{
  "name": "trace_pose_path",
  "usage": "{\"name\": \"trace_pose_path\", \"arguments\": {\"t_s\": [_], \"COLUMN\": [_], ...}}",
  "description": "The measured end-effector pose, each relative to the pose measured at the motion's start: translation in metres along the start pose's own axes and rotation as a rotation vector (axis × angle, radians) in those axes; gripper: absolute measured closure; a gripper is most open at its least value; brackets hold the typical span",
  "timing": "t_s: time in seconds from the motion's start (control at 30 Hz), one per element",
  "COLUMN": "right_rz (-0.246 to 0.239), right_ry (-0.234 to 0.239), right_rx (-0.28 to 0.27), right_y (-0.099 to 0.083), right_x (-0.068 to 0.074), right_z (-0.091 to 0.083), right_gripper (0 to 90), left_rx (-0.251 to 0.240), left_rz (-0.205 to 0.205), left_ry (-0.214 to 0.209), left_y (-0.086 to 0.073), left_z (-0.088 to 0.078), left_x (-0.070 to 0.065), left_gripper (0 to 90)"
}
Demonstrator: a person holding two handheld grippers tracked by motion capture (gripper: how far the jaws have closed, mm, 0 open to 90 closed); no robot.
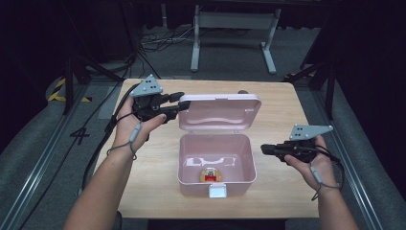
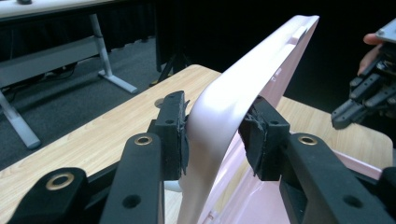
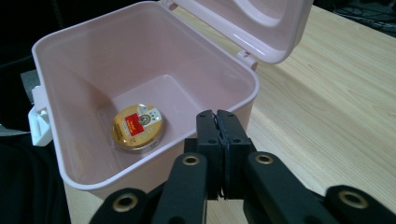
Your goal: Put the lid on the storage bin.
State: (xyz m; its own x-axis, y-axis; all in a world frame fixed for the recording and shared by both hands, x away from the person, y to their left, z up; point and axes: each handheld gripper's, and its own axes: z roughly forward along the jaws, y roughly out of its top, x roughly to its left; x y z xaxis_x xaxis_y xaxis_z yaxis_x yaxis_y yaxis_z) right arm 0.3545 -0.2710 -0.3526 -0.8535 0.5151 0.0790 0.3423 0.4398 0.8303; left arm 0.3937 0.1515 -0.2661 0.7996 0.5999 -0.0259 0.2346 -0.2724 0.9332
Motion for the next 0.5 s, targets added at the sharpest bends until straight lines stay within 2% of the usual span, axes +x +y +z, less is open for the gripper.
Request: {"name": "trace_pose_path", "arguments": {"t_s": [0.17,0.23,0.37,0.5], "right_rz": [0.0,0.004,-0.002,-0.001], "right_ry": [0.042,0.077,0.133,0.147], "right_rx": [-0.021,-0.036,-0.076,-0.095], "right_y": [0.001,0.001,0.003,0.003], "right_x": [0.002,0.002,0.004,0.005], "right_z": [0.001,0.002,0.002,0.002], "right_gripper": [90.0,90.0,90.0,90.0], "left_rx": [-0.004,0.007,0.02,0.03], "left_rz": [0.02,0.016,0.038,0.061], "left_ry": [-0.008,-0.027,-0.031,-0.031], "left_y": [-0.004,-0.005,-0.008,-0.013], "left_z": [-0.004,-0.006,-0.008,-0.011], "left_x": [-0.005,-0.008,-0.015,-0.023], "left_gripper": [60.5,59.4,57.9,56.4]}}
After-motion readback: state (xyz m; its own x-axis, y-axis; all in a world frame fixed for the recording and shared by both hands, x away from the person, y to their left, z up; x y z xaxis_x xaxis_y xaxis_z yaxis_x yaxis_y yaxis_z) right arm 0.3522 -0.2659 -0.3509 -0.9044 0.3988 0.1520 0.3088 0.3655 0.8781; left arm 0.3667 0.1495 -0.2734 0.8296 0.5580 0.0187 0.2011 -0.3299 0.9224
